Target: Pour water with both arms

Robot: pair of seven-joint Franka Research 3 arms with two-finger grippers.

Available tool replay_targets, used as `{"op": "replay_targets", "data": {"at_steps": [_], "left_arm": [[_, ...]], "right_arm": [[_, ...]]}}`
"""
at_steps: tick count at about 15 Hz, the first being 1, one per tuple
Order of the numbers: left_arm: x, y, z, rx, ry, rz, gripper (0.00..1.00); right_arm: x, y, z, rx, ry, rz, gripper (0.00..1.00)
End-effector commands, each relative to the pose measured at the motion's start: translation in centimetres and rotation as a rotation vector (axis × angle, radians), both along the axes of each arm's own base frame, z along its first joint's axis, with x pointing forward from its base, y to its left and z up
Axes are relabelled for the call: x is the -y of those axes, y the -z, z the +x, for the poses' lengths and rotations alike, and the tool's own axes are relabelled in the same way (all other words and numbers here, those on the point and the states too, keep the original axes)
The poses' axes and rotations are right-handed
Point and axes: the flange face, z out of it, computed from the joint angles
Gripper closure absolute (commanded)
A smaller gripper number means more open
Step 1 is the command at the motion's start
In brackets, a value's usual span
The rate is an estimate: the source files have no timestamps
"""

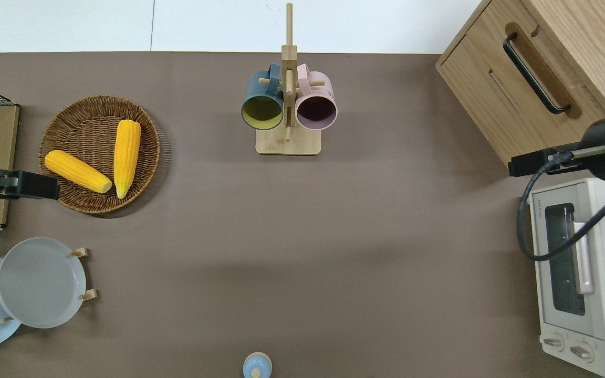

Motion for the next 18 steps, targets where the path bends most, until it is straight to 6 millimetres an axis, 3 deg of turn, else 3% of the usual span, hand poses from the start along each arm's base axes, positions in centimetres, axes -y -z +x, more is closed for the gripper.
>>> {"op": "replay_targets", "data": {"at_steps": [1, 7, 12, 13, 14, 18], "left_arm": [[-0.4, 0.7, 0.3, -0.012, -0.019, 0.034, 0.00], [-0.2, 1.0, 0.5, -0.014, -0.016, 0.028, 0.00], [-0.6, 0.9, 0.4, -0.015, -0.016, 0.029, 0.00], [-0.8, 1.1, 0.5, -0.019, -0.008, 0.033, 0.00], [-1.7, 1.5, 0.8, -0.027, 0.002, 0.034, 0.00], [-8.1, 1.8, 1.4, -0.001, -0.007, 0.033, 0.00]], "right_arm": [[0.8, -0.1, -0.3, 0.008, -0.008, 0.013, 0.011], [0.3, -0.2, -0.3, 0.007, -0.015, 0.024, 0.011], [-0.8, 0.1, -0.4, -0.001, -0.037, 0.027, 0.011], [-1.8, 0.6, -0.4, -0.010, -0.052, 0.029, 0.011], [-2.9, 1.2, -0.4, -0.020, -0.070, 0.030, 0.011], [-6.9, 4.4, 0.2, -0.066, -0.116, 0.027, 0.011]]}}
